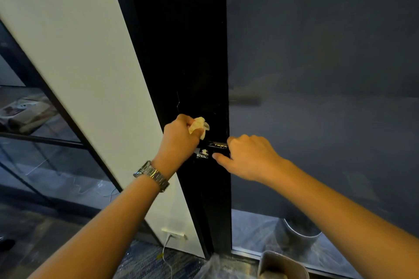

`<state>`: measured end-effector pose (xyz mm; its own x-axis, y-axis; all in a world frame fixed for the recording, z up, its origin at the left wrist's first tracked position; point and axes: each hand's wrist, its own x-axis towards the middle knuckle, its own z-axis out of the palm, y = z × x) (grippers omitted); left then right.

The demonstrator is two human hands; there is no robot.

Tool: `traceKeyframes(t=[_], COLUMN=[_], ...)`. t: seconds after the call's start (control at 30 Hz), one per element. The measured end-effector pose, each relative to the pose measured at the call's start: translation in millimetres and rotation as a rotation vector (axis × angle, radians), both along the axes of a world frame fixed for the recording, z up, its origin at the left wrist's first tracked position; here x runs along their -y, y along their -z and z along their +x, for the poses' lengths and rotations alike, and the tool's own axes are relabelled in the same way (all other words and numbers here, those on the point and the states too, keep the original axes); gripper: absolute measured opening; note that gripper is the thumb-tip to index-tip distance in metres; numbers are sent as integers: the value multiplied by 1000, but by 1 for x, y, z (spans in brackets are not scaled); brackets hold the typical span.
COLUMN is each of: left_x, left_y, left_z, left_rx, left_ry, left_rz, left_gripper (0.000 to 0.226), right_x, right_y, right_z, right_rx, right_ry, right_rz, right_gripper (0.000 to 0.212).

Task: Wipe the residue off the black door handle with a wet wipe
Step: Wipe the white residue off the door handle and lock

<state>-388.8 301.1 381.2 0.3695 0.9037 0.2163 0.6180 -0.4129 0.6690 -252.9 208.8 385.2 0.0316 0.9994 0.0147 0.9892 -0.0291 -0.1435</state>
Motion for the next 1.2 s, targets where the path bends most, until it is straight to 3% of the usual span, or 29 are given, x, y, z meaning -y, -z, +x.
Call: traceKeyframes(t=[0.1,0.17,0.37,0.57,0.77,0.93,1.1,1.2], left_x=[-1,-5,-2,1,-14,-15,-25,-18], left_y=[6,5,6,11,2,-6,-12,-4], left_z=[-11,-13,14,10,10,16,5,13], left_rx=[129,162,58,120,-12,-391,-174,-208], left_ry=[9,-15,-143,-38,92,381,261,261], left_rz=[-304,-366,-13,364,521,646,635,656], left_gripper=[19,24,23,23,18,18,16,11], right_x=[-4,-10,-21,-21,-24,-24,-21,-22], right_y=[-3,-3,2,2,2,2,2,3], right_z=[-1,-4,-8,-8,-6,-5,-4,-5], right_rx=[18,8,-32,-30,-39,-18,-14,-10], right_ry=[-9,-15,23,30,4,-2,-22,-22], right_rz=[-15,-27,-43,-29,-50,-61,-48,-43], right_gripper=[34,33,39,44,43,45,43,41])
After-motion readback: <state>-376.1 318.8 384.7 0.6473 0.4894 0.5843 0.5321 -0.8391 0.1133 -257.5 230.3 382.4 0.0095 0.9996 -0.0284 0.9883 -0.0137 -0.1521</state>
